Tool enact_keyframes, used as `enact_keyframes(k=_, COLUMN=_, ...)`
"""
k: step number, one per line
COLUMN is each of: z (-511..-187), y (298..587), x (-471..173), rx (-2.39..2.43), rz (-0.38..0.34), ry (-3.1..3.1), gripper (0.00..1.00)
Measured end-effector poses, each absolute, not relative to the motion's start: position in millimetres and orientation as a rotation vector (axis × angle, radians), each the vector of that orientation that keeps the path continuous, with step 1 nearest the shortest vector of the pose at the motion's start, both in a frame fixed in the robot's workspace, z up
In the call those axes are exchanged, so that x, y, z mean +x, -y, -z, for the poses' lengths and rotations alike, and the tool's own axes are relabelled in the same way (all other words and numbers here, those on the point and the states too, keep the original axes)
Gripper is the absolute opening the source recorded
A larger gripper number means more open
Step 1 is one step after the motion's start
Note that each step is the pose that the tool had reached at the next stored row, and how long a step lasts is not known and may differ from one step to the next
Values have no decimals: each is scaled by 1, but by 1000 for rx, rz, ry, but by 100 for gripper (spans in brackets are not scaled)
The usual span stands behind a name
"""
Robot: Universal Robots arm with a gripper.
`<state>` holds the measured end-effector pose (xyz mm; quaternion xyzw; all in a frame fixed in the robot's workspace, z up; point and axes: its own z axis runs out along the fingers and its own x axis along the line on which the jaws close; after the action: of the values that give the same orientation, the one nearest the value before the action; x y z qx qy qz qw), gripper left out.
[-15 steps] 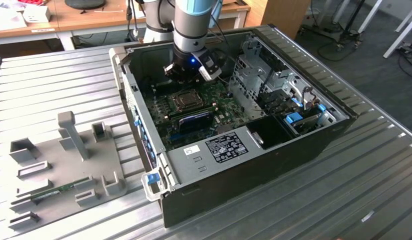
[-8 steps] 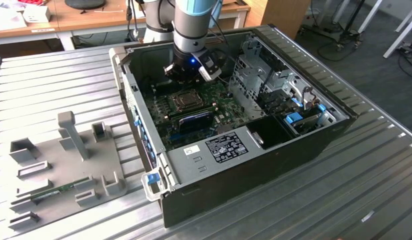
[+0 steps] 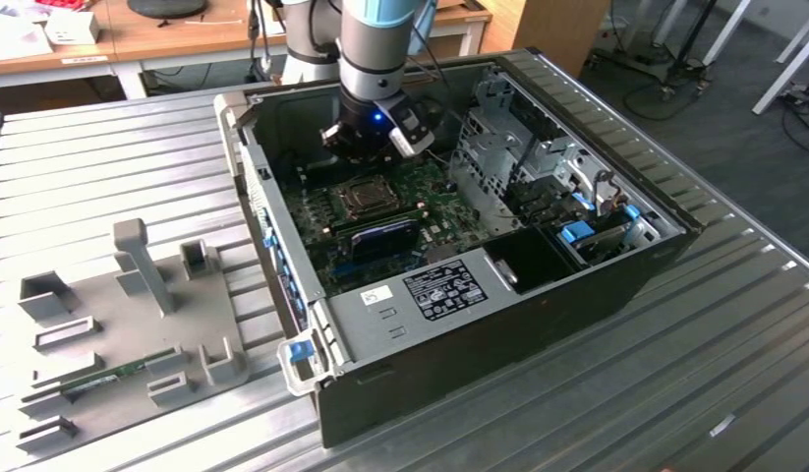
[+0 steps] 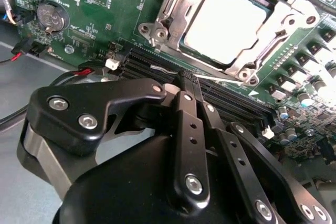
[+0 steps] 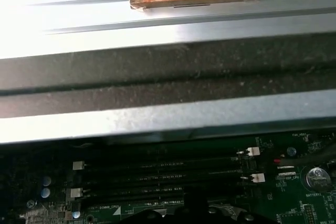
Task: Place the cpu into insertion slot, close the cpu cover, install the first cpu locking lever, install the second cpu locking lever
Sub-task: 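Install the first cpu locking lever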
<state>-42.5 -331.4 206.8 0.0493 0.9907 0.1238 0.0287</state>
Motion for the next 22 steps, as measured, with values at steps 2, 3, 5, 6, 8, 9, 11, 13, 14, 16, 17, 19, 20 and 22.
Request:
enact_keyframes(k=2, z=-210, y=331, x=-43, rx=151, rz=-382, ry=-3053, gripper=10)
enact_keyframes(k=3, z=-211, y=331, x=-43, rx=151, rz=-381, ry=-3052, gripper=10)
enact_keyframes(k=5, z=-212, y=331, x=-44, rx=150, rz=-382, ry=-3049, gripper=10)
enact_keyframes(k=6, z=-212, y=331, x=-44, rx=150, rz=-382, ry=-3049, gripper=10)
enact_keyframes(k=8, z=-212, y=331, x=-46, rx=149, rz=-382, ry=-3046, gripper=10)
enact_keyframes(k=9, z=-212, y=330, x=-47, rx=149, rz=-381, ry=-3045, gripper=10)
enact_keyframes(k=11, z=-212, y=330, x=-49, rx=149, rz=-381, ry=-3044, gripper=10)
enact_keyframes(k=13, z=-212, y=330, x=-50, rx=149, rz=-382, ry=-3043, gripper=10)
enact_keyframes(k=14, z=-212, y=329, x=-49, rx=149, rz=-382, ry=-3043, gripper=10)
enact_keyframes(k=16, z=-212, y=329, x=-50, rx=149, rz=-382, ry=-3043, gripper=10)
enact_keyframes(k=17, z=-212, y=328, x=-50, rx=149, rz=-382, ry=-3043, gripper=10)
enact_keyframes(k=19, z=-212, y=327, x=-50, rx=149, rz=-382, ry=-3043, gripper=10)
enact_keyframes(k=20, z=-212, y=327, x=-50, rx=149, rz=-382, ry=-3043, gripper=10)
enact_keyframes(k=22, z=-212, y=327, x=-49, rx=149, rz=-382, ry=-3043, gripper=10)
